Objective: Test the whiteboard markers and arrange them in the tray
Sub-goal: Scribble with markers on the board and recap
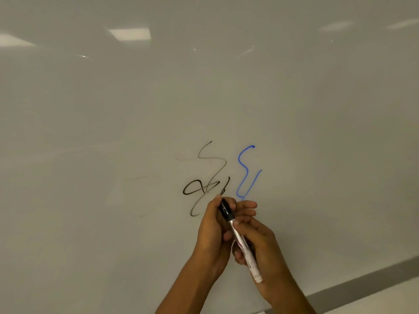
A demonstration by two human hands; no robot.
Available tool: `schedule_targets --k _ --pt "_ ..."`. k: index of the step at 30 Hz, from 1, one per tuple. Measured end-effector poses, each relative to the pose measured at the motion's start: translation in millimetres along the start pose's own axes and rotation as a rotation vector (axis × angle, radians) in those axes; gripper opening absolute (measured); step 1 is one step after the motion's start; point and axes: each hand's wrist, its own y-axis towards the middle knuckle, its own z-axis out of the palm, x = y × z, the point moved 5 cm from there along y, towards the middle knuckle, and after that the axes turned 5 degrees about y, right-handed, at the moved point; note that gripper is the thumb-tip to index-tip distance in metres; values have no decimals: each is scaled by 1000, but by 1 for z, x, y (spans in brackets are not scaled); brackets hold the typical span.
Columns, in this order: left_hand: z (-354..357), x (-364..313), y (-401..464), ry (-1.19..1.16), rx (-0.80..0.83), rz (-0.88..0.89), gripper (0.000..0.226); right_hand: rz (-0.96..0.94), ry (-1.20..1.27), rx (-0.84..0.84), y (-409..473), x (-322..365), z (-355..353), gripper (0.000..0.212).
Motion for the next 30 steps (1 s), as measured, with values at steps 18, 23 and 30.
schedule_targets --k 18,23,30 --pt "64 150 10 596 190 39 29 297 -9 -169 -41 -33 -214 58" --pt "83 232 -8 662 307 -129 23 408 -153 -264 -86 -58 -292 58" --pt "104 349 -59 749 543 -410 18 595 -124 -333 -162 -118 -383 82"
